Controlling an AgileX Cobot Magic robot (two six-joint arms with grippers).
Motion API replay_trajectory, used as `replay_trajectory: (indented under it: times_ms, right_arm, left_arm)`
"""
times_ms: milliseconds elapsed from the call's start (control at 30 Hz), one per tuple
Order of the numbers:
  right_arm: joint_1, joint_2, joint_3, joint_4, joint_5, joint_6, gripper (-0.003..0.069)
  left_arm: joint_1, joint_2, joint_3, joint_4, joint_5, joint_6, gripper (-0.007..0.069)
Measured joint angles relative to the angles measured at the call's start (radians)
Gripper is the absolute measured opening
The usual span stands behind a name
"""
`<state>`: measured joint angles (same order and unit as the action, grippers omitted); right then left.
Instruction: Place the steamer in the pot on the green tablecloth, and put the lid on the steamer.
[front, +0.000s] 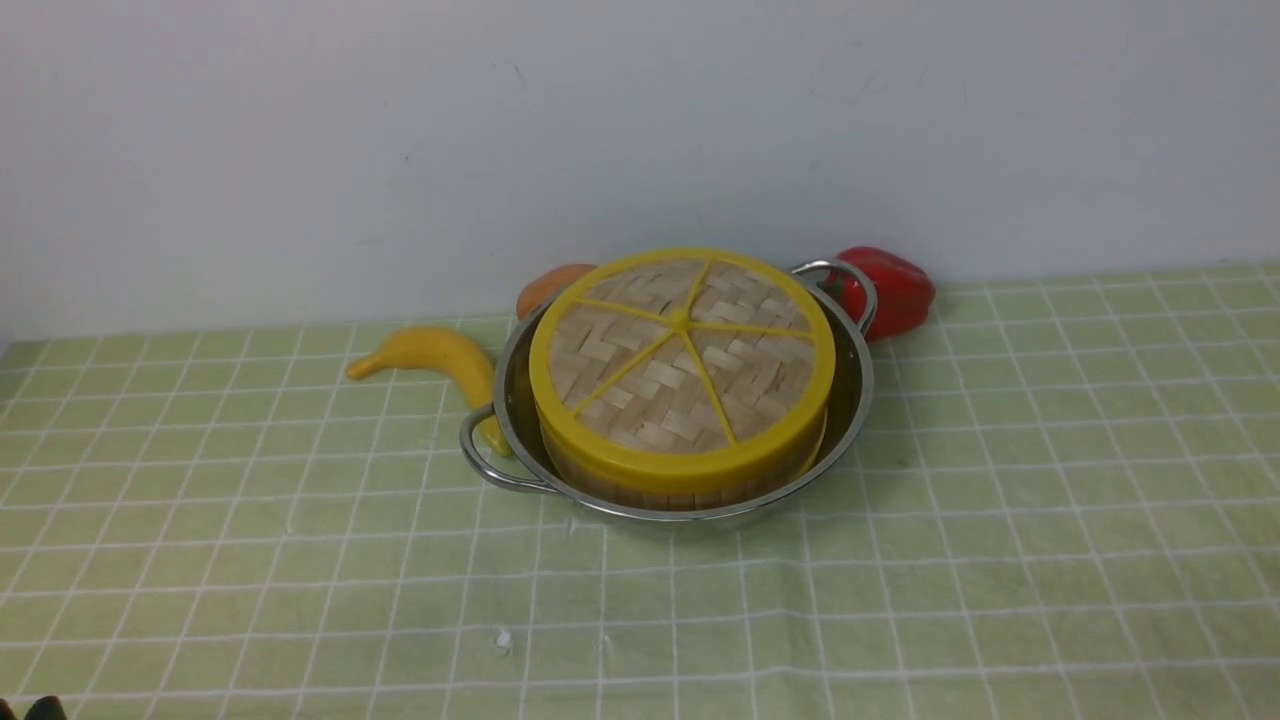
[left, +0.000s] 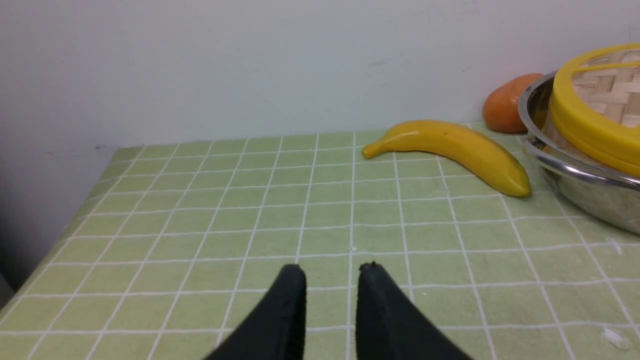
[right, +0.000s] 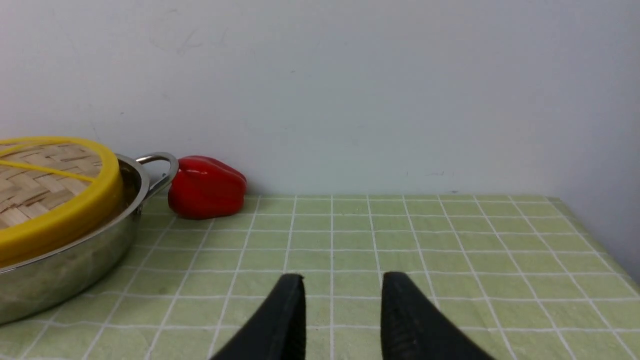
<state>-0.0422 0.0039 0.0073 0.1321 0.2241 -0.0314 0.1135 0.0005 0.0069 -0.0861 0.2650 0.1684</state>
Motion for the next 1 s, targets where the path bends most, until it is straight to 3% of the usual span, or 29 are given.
replay_trajectory:
  times_ms: [1000]
  right_arm:
    - [0.000, 0.000, 0.001, -0.003, 0.000, 0.000, 0.0242]
  left_arm:
    - [0.000, 0.000, 0.000, 0.012, 0.000, 0.000, 0.0199]
